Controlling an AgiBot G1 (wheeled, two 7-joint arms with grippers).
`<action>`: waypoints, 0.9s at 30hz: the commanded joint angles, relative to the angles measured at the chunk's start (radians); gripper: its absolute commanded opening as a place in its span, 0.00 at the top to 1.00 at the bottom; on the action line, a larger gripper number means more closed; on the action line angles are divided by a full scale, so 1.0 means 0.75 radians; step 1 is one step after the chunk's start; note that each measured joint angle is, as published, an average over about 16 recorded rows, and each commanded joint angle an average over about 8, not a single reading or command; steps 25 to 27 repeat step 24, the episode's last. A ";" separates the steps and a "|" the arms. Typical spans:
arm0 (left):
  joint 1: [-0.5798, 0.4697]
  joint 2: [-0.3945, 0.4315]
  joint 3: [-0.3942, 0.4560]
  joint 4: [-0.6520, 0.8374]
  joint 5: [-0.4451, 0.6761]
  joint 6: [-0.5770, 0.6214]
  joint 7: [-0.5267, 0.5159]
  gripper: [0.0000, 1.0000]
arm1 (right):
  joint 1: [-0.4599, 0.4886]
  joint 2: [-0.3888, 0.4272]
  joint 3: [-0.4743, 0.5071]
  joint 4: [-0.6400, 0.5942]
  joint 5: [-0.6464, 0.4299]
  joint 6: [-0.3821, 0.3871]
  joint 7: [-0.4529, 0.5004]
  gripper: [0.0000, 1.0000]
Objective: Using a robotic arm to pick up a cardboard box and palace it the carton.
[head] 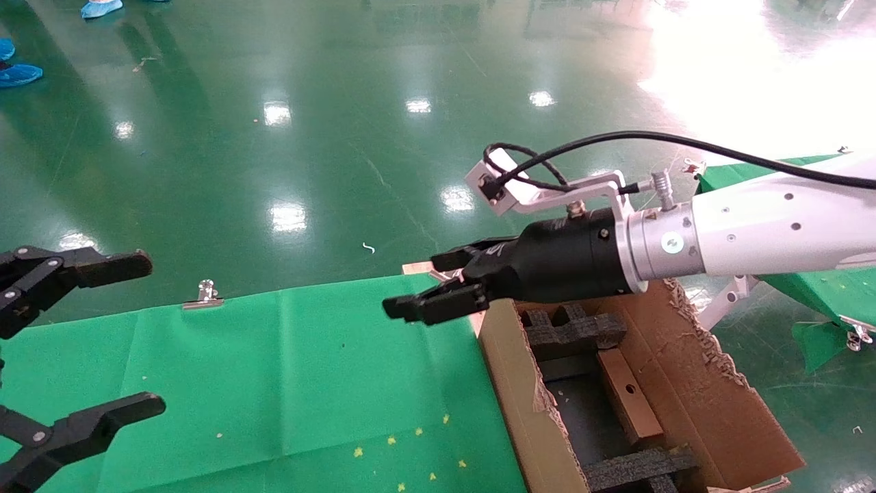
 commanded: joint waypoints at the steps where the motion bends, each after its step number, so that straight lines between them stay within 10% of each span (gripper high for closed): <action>1: 0.000 0.000 0.000 0.000 0.000 0.000 0.000 0.00 | -0.049 -0.003 0.068 -0.004 0.035 -0.037 -0.072 0.00; 27: 0.000 0.000 0.000 0.000 0.000 0.000 0.000 0.00 | -0.571 -0.030 0.792 -0.044 0.407 -0.427 -0.842 0.00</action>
